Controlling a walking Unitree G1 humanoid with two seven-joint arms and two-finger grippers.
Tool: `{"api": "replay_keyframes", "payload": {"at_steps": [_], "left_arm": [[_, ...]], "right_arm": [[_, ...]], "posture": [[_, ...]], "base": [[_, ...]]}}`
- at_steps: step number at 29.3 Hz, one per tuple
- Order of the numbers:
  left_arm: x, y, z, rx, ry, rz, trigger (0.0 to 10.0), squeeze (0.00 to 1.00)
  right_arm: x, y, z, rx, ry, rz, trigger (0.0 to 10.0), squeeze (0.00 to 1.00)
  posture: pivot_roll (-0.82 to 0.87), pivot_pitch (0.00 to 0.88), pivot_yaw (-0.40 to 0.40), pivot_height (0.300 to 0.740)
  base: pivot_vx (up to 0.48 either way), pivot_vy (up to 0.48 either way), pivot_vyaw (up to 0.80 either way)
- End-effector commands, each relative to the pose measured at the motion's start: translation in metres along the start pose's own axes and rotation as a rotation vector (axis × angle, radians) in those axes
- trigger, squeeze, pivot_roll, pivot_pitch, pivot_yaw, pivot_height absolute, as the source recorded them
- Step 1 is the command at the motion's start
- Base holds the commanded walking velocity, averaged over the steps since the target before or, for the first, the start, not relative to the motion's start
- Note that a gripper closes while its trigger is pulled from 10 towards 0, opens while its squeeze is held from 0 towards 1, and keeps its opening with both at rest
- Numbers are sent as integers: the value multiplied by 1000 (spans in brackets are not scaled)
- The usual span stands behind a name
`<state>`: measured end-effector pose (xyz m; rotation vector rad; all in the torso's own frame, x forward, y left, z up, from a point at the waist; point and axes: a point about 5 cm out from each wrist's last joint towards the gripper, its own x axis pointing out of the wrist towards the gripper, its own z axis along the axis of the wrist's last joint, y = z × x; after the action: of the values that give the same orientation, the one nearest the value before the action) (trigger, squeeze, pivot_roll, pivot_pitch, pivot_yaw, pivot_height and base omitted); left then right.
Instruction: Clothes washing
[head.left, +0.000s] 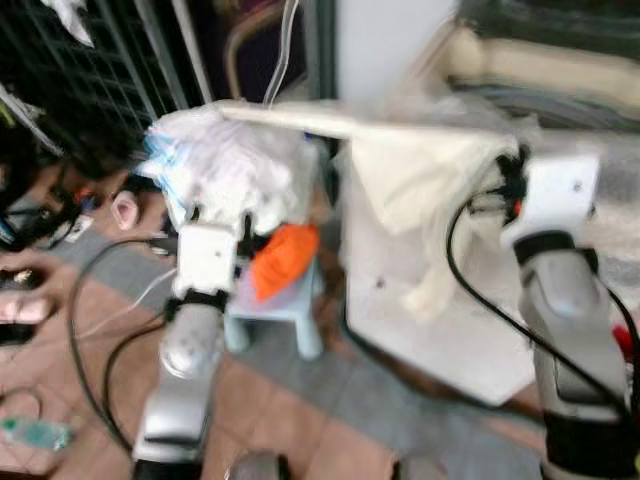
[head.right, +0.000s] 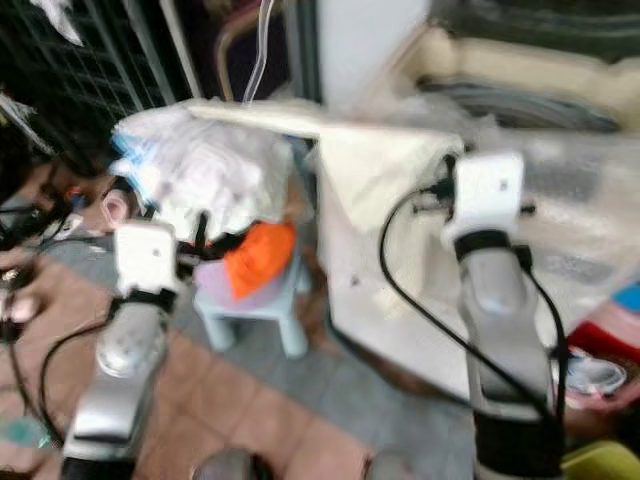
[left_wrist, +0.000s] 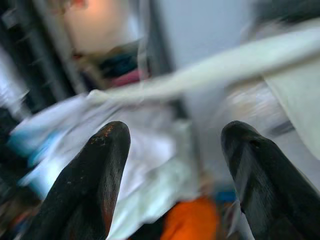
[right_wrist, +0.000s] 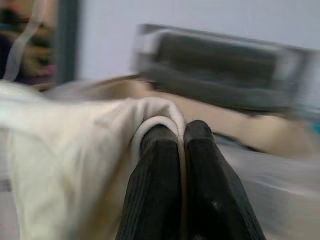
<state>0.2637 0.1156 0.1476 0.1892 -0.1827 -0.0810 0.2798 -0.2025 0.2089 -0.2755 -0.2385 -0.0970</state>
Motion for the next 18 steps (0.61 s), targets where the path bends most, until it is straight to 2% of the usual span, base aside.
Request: {"api": "replay_keyframes", "payload": {"at_steps": [1, 7, 15, 18], "left_arm": [[0, 13, 0, 36, 3, 36, 10000, 0], [0, 17, 3, 30, -3, 64, 10000, 0], [-4, 21, -3, 5, 41, 84, 10000, 0], [-7, 24, -5, -9, 60, 91, 10000, 0]], "right_arm": [[3, 3, 9, -3, -39, 3, 10000, 0], [4, -3, 9, -15, -35, -32, 10000, 0], [-3, 11, 5, 27, -16, 35, 10000, 0], [-7, 17, 0, 48, 13, 64, 10000, 0]], "posture": [[-45, 52, 94, 740], [-46, 77, 95, 740], [-44, 89, 99, 740], [-45, 84, 101, 740]], "base": [[0, 0, -800], [0, 0, -719], [0, 0, 0], [0, 430, 0]]}}
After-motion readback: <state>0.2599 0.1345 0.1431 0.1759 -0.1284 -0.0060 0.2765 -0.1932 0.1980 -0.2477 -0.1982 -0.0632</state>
